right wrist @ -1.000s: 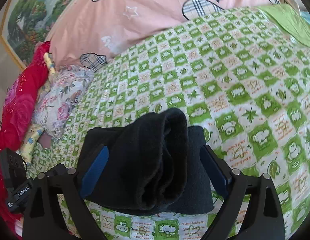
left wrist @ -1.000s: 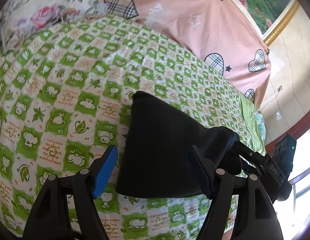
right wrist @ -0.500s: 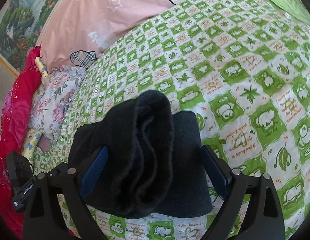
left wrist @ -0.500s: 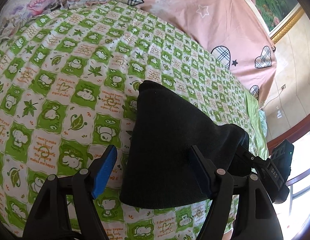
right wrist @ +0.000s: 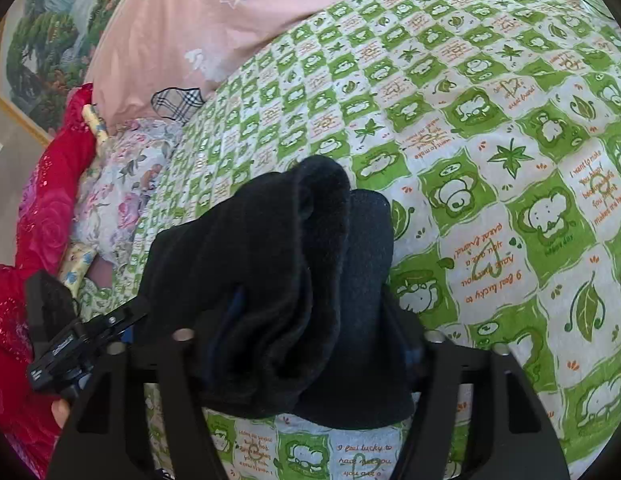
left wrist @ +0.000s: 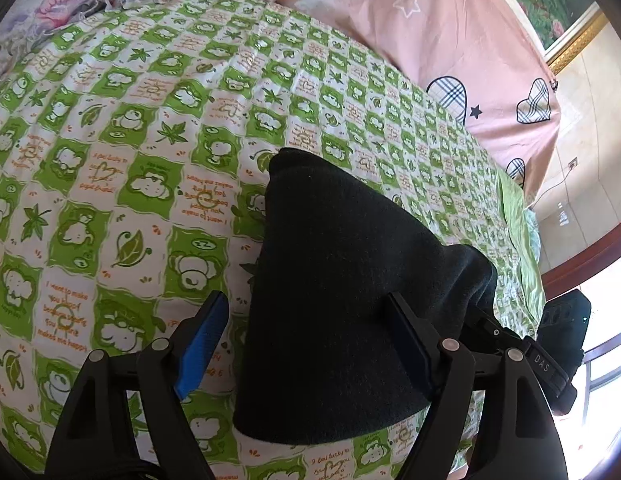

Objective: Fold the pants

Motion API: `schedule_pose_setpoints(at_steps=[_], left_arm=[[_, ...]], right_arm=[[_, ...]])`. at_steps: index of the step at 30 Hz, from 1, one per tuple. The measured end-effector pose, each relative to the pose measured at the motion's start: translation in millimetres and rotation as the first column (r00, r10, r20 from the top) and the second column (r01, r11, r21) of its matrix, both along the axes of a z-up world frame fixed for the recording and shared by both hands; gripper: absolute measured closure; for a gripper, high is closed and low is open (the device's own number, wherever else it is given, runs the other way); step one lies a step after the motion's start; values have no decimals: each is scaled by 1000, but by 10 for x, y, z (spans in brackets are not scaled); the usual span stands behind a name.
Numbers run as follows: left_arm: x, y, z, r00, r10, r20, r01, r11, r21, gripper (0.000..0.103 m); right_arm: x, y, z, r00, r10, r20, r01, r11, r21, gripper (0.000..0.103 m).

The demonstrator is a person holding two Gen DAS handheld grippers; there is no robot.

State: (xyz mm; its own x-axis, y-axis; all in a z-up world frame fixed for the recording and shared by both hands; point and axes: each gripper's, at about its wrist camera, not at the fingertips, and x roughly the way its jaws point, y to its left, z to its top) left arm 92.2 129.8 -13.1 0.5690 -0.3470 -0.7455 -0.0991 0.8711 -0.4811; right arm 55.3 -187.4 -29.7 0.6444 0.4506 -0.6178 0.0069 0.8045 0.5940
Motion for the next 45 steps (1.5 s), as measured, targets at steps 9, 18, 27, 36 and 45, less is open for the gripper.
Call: schedule_pose_setpoints(at_steps=[9,18,27,36,45], left_arm=[[109,-114,-51,1000,-30,-8,30,999,29,22],[210,-177,-156,998,-52,-20,52,998,19,43],[123,-332,19,996,-76,39,72,992,108,68],[-69,-240,272,994,-60,92,48,991,123,71],[-153,144,552,986,25,165,-49,988,148,71]], right_arm=[[-54,-255,-165,1000,5,9,-6,987,160,61],[-51,-245,-166,1000,18,20,-21,988,156,60],[-53,-159,-69,999,27,32,-29,995,94,60],[-42,-58,169,995,48,83,-54,996,71,61],[258,317,489,977,139,162,-145,989,25,61]])
